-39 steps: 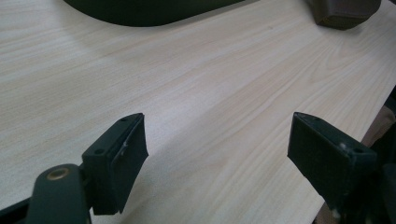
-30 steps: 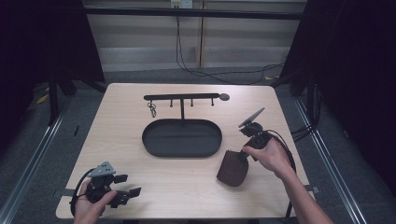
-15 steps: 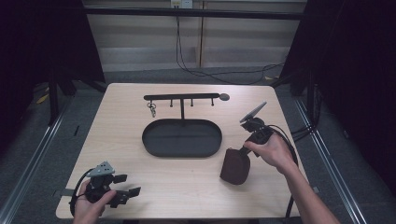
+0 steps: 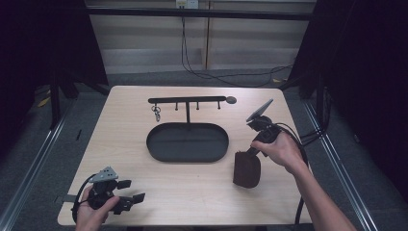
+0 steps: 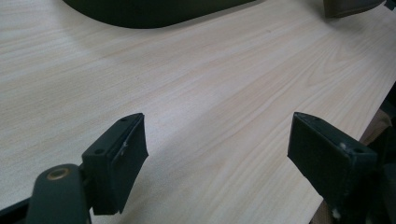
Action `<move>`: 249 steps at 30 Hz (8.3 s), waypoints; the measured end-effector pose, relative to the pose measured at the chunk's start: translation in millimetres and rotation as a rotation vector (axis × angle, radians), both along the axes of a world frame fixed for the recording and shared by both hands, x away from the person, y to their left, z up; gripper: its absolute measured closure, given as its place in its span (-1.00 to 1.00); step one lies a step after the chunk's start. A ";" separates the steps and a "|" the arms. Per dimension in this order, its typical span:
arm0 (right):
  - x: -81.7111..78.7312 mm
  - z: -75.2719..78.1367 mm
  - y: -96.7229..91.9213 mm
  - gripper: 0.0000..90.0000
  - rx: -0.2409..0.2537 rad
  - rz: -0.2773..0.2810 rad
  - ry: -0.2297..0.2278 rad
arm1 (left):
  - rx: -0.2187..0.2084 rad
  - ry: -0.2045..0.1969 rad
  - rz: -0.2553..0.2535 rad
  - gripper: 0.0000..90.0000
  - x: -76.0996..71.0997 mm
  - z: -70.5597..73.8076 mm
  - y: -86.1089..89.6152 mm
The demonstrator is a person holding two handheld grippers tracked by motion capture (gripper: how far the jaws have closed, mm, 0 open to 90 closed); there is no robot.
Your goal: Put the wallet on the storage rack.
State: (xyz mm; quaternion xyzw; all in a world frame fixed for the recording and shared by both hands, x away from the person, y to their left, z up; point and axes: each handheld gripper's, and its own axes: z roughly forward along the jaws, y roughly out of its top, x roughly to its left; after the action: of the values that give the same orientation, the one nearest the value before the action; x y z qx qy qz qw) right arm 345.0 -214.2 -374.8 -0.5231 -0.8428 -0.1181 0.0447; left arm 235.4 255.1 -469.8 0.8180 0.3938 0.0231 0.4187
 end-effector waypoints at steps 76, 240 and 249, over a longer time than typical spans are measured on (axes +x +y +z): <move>62.2 50.9 40.4 0.83 0.132 -0.057 -0.148 | 0.009 0.005 -0.012 -0.57 -1.0 -0.3 -0.4; -94.5 -69.5 -58.2 -0.58 0.284 -0.216 -0.563 | 0.036 0.040 0.114 -0.57 7.9 -2.7 8.4; -113.2 -93.1 -71.1 -0.56 0.253 -0.239 -0.540 | 0.036 0.041 0.112 -0.56 8.0 -2.8 7.0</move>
State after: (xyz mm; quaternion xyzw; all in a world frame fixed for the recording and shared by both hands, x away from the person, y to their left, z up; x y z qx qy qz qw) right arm 231.9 -285.3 -467.9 -0.5584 -0.7354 -0.3611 -0.1302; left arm 243.4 262.0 -472.6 0.8023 0.4471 0.0366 0.3939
